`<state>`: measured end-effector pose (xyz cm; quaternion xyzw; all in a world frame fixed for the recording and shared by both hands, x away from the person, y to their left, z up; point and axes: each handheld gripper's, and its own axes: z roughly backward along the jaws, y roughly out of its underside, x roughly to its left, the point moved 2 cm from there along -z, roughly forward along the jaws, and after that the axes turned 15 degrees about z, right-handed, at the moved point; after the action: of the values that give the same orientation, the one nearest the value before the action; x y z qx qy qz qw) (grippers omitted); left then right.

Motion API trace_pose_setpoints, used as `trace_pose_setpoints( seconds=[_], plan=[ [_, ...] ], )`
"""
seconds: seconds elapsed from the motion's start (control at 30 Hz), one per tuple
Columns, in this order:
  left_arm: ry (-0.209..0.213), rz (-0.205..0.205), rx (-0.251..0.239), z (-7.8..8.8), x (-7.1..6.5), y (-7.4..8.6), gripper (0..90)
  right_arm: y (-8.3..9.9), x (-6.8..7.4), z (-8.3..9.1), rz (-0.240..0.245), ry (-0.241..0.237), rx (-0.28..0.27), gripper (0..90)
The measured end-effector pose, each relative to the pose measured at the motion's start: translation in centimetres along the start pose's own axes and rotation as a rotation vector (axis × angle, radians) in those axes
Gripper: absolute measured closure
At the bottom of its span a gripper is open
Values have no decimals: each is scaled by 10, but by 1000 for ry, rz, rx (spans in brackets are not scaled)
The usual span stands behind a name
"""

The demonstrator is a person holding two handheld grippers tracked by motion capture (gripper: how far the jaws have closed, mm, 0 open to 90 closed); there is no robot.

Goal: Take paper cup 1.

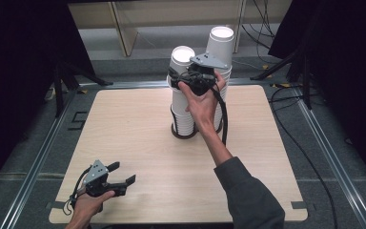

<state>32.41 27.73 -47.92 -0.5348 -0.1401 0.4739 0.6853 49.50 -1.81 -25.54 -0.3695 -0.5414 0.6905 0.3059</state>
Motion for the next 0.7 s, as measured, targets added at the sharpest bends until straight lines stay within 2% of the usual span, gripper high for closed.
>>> trace_pose_setpoints(
  seconds=[0.07,0.1,0.13,0.17,0.23,0.27,0.3,0.33,0.37,0.4,0.43,0.47,0.5,0.53,0.6,0.63,0.67,0.7],
  plan=[
    [0,4,1,0,0,0,148,-5,2,6,-1,-15,-10,202],
    [1,4,1,0,0,0,148,-7,1,9,16,-23,-27,203],
    [4,-15,0,0,1,-1,148,-9,2,13,10,-37,-28,203],
    [6,-13,1,0,1,-1,148,-9,3,16,15,-50,-37,203],
    [10,-10,0,-1,0,0,148,-9,7,24,-8,-93,-41,203],
    [11,17,-1,-1,-2,1,148,-9,9,28,1,-109,-41,203],
    [13,19,-2,-1,-2,1,148,-7,10,32,15,-125,-48,202],
    [12,13,0,0,-2,1,148,-5,14,36,-9,-154,-41,202],
    [15,10,-3,-1,-2,0,148,-2,14,39,16,-163,-50,203],
    [16,-5,-5,-2,-2,-1,148,1,17,43,5,-184,-47,203],
    [19,-12,-8,-3,-2,-2,148,8,21,50,24,-213,-37,202],
    [11,-15,2,-2,-2,-2,148,8,21,50,24,-213,-37,202],
    [21,-20,-7,-4,-3,-3,148,17,23,55,45,-233,-26,203],
    [25,10,-10,-5,-5,-2,148,17,23,55,45,-233,-26,203],
    [30,-5,-16,-6,-6,-4,148,27,27,60,63,-251,-19,202],
    [38,-18,-28,-8,-6,-5,148,32,30,62,49,-267,-10,202],
    [28,-28,-24,-7,-6,-7,148,38,31,63,50,-277,-9,202],
    [39,-35,-37,-8,-6,-8,148,44,32,64,58,-279,-4,202]
  ],
)
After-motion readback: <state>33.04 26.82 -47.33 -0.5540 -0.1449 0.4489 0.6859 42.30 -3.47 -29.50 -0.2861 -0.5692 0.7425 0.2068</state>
